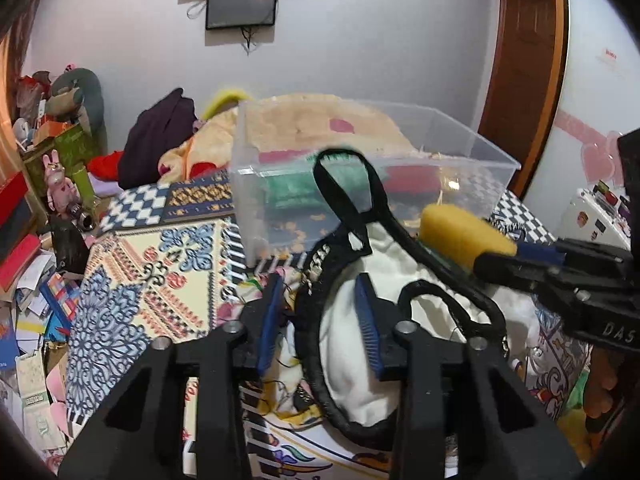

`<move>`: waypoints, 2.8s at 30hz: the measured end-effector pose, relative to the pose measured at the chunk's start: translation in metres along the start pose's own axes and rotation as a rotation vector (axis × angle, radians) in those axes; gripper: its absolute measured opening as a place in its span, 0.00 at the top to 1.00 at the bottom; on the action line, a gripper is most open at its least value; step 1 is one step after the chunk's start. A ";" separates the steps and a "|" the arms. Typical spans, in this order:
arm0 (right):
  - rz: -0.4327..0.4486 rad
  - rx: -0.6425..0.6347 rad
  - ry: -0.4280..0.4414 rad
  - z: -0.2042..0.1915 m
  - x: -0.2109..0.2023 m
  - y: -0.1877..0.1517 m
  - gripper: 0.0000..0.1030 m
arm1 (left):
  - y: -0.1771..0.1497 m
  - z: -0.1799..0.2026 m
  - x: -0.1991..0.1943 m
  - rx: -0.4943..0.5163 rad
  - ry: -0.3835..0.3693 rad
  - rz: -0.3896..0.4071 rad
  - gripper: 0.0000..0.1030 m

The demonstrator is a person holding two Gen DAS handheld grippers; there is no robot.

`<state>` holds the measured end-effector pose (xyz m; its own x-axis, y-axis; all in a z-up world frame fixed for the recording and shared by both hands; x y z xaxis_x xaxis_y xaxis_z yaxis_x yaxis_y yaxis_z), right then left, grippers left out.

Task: Organize soft objects
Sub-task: 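Grasp yellow sponge with right tool while left tool grasps black-strapped bag, then carry sponge into box and open right tool while left tool releases bag there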

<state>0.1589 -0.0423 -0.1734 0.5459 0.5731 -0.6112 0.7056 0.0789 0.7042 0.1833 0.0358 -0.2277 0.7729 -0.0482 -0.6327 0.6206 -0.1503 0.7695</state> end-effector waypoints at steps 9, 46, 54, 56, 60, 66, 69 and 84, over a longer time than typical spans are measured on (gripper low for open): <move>0.054 0.009 0.004 0.006 -0.017 0.010 0.74 | 0.001 0.001 -0.007 -0.024 -0.029 0.022 0.88; 0.255 0.021 -0.097 0.033 -0.052 0.106 0.74 | 0.179 -0.016 -0.062 0.039 0.104 0.272 0.94; 0.193 -0.024 -0.120 0.027 -0.016 0.112 0.74 | 0.173 -0.024 -0.009 0.008 0.123 0.208 0.94; 0.169 -0.038 -0.129 0.028 -0.005 0.111 0.74 | 0.166 -0.025 0.006 0.002 0.110 0.183 0.94; 0.118 -0.066 -0.153 0.029 0.016 0.107 0.73 | 0.152 -0.030 0.028 0.002 0.107 0.134 0.94; 0.053 -0.085 -0.184 0.032 0.037 0.100 0.73 | 0.130 -0.043 0.053 -0.012 0.105 0.054 0.93; 0.036 -0.092 -0.199 0.031 0.042 0.098 0.73 | 0.123 -0.045 0.058 -0.012 0.096 0.028 0.93; 0.079 -0.121 -0.211 0.018 0.008 0.097 0.43 | 0.114 -0.034 0.021 0.020 0.042 0.050 0.62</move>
<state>0.2398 -0.0451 -0.1162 0.6880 0.3997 -0.6057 0.6048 0.1454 0.7830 0.2745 0.0514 -0.1505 0.8077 -0.0145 -0.5894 0.5790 -0.1689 0.7977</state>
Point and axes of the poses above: each gripper's, at about its wrist camera, not at the fingertips, and x roughly the way its jaws point, z to its right, y to its top, the point moved 10 cm from there along x, roughly the way its jaws point, and after that the axes turned 12 degrees about x, right-handed, at the moved point
